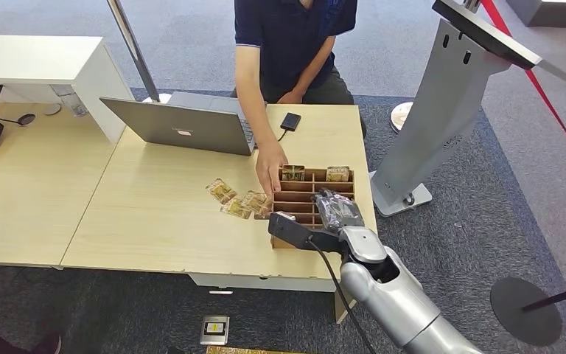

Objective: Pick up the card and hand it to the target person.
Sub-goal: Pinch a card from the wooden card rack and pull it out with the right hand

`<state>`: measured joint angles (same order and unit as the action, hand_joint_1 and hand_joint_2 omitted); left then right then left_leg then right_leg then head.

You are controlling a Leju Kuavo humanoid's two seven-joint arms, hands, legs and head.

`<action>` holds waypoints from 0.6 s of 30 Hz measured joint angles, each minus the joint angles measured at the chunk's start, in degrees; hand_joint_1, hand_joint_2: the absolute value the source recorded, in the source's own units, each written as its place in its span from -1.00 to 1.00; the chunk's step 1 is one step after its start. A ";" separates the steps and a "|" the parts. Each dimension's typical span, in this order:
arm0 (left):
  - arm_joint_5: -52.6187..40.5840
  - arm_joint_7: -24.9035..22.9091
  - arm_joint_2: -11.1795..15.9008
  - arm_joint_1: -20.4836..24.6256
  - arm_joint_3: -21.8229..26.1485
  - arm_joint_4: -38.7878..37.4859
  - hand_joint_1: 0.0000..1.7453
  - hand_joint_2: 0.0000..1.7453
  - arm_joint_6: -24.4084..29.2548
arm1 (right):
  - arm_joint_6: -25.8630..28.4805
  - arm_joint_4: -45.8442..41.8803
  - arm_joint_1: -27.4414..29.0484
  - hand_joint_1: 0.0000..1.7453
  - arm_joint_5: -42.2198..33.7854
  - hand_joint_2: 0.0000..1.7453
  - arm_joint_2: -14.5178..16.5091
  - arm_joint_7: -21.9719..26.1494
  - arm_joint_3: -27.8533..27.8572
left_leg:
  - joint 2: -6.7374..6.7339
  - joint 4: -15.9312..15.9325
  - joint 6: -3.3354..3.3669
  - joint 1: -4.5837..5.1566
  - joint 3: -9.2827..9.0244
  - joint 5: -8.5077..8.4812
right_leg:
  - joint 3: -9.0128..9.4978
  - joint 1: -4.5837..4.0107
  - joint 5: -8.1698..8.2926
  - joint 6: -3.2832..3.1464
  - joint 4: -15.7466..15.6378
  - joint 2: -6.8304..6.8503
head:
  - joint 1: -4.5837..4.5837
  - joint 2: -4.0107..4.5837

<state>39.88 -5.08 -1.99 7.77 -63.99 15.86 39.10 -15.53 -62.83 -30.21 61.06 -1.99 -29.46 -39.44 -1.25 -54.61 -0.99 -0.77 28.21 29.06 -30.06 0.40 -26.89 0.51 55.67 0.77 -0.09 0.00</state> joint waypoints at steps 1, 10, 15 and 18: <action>-0.01 0.11 0.01 0.00 0.01 -0.01 -1.00 -1.00 0.00 | -0.65 -0.54 0.04 -0.19 -0.34 1.00 -0.09 -0.19 -0.09 | 0.00 0.00 0.00 0.00 -0.01 0.00 | 0.01 0.00 0.00 0.00 0.00 0.00 | 0.00 0.00; -1.93 -0.08 -0.01 -0.15 0.71 0.01 -1.00 -1.00 0.00 | -4.51 -5.18 0.46 -0.25 -3.32 1.00 -1.10 -2.21 -1.16 | 0.00 0.00 0.00 0.00 -0.02 0.02 | 0.02 0.00 -0.02 -0.01 -0.01 0.00 | 0.00 0.00; -2.51 -0.38 0.14 -0.26 1.09 0.01 -1.00 -1.00 0.00 | -5.99 -7.02 0.84 -0.29 -5.05 1.00 -1.51 -3.27 -1.62 | 0.00 0.00 -0.01 0.00 -0.04 0.02 | 0.04 0.00 -0.02 -0.02 -0.01 0.00 | 0.01 0.00; -2.78 -0.65 0.19 -0.31 1.25 0.03 -1.00 -1.00 0.00 | -6.61 -7.65 0.93 -0.52 -5.82 1.00 -1.79 -3.57 -2.02 | -0.01 0.00 -0.01 0.00 -0.08 0.02 | 0.08 0.00 -0.02 -0.02 -0.01 0.00 | 0.01 0.00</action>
<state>37.10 -5.73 -1.80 7.46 -62.75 15.90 39.10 -22.14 -70.48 -29.27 55.24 -3.78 -33.03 -41.46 -1.25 -54.61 -1.00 -0.77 28.12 29.08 -29.99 0.40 -26.91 0.49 55.67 0.77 -0.09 0.00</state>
